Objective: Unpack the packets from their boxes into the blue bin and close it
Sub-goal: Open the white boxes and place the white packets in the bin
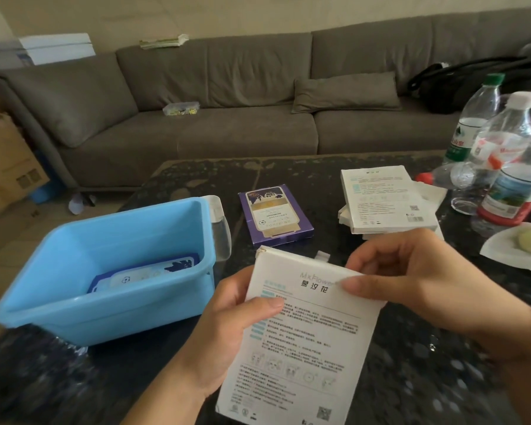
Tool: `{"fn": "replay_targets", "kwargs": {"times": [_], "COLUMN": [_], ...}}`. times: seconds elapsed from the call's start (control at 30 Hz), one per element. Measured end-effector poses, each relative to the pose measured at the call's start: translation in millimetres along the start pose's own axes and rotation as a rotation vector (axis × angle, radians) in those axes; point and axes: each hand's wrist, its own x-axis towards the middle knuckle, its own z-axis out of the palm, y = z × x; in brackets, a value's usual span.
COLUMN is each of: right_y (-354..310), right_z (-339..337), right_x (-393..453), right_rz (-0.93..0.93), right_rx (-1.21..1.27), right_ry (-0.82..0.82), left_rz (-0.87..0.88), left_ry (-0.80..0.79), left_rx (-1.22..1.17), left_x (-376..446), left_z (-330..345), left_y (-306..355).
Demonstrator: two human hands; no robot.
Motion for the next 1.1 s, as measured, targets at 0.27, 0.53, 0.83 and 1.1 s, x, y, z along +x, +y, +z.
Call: {"fn": "replay_targets", "kwargs": {"times": [0.27,0.53,0.83,1.1], "right_y": [-4,-3,10,8], "right_z": [8,13,22,14], "right_x": [-1,-3,0,1], "right_rz": [0.002,-0.018,-0.05,-0.01], "right_rx": [0.034,-0.102,-0.18,-0.3], "right_ry": [0.021,0.021,-0.028,0.245], "left_rz": [0.02,-0.013,-0.075,0.047], "left_ry": [0.123,0.089,0.007,-0.017], "left_rx": [0.221,0.238,0.243,0.261], "left_x": [3,2,3,0], "left_z": [2,-10,-15,-9], "left_y": [-3,-3,-2,4]}}
